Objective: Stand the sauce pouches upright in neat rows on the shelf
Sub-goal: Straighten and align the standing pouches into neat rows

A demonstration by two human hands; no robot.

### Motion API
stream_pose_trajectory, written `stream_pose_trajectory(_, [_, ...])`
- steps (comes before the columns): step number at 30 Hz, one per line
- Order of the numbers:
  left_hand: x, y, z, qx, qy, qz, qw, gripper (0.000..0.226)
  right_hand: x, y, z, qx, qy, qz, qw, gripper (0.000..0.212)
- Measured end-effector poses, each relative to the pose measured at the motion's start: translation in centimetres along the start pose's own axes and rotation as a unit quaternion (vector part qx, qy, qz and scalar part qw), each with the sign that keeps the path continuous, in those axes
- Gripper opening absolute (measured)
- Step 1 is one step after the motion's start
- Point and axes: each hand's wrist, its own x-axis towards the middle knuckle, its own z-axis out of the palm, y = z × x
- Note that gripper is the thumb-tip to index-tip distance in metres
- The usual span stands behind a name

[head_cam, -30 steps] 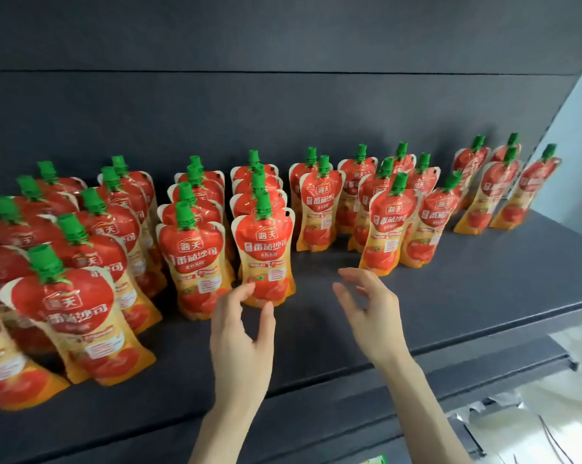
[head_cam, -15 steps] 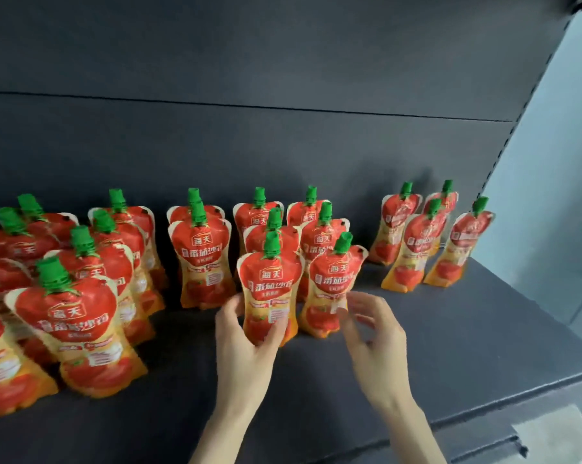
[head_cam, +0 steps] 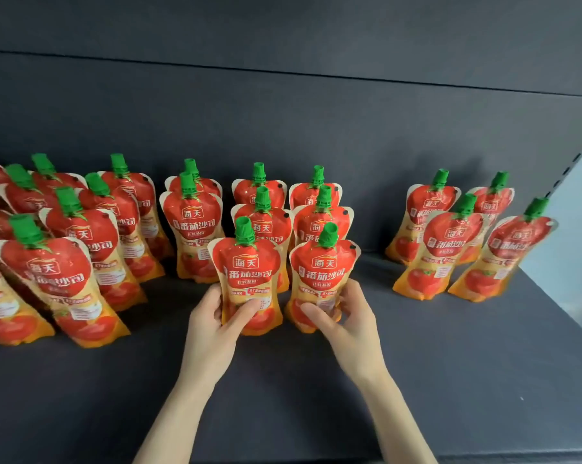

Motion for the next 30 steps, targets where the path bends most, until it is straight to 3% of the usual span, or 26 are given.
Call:
stream_pose_trajectory(11, [-5.2,1.8,-3.4,-0.043,0.055,0.005,0.998,0.026,-3.3,-2.6,2.4,0.152,-0.074,0.020,0.985,0.035])
stream_pose_trajectory(18, [-7.8,2.4,-10.0,-0.069,0.035,0.033,0.996,0.029,-7.1,-4.7,8.9,0.181,-0.113,0.026,0.977,0.025])
stream_pose_trajectory(26, [-9.0,0.3,-22.5,-0.067,-0.008,0.046,0.997,0.020,-12.8,-6.9,19.9,0.192,-0.048,0.011,0.980,0.031])
stream_pose_trajectory(30, [-8.9,-0.4,-27.4,-0.058,-0.008,0.055,0.997,0.018,-14.8,-8.0,24.2,0.164,-0.012,0.005,0.986,0.024])
